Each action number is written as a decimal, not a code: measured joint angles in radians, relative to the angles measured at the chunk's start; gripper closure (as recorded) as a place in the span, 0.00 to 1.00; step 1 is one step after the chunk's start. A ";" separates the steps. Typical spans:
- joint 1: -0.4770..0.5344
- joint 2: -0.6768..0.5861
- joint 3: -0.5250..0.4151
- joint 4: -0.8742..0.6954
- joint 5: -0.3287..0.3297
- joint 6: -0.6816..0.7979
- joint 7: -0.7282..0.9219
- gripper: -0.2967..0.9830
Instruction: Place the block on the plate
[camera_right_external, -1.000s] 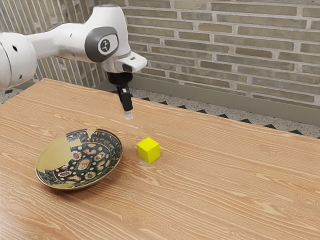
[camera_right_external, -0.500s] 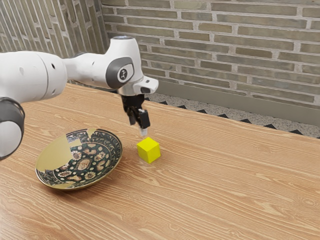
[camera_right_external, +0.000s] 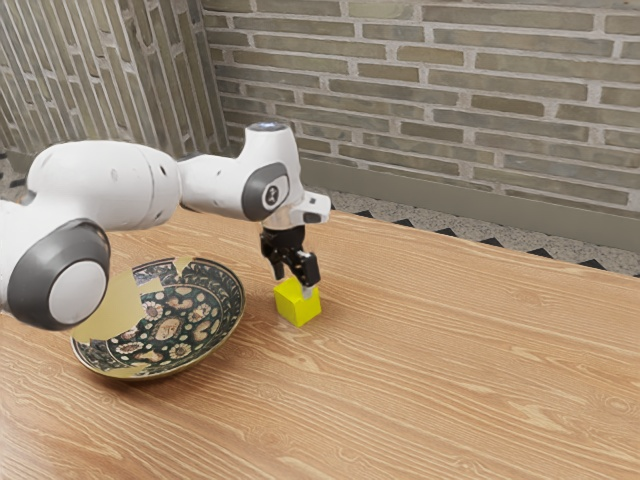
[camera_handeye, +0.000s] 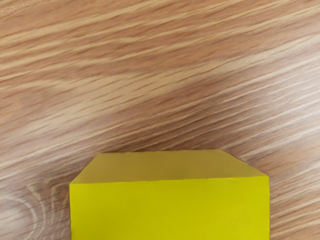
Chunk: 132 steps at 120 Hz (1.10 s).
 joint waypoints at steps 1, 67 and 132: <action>0.000 0.002 0.000 0.000 0.000 0.003 -0.001 0.23; -0.007 0.039 -0.002 -0.008 -0.018 0.059 -0.054 0.47; 0.009 -0.303 -0.001 -0.251 -0.001 -0.070 -0.074 0.48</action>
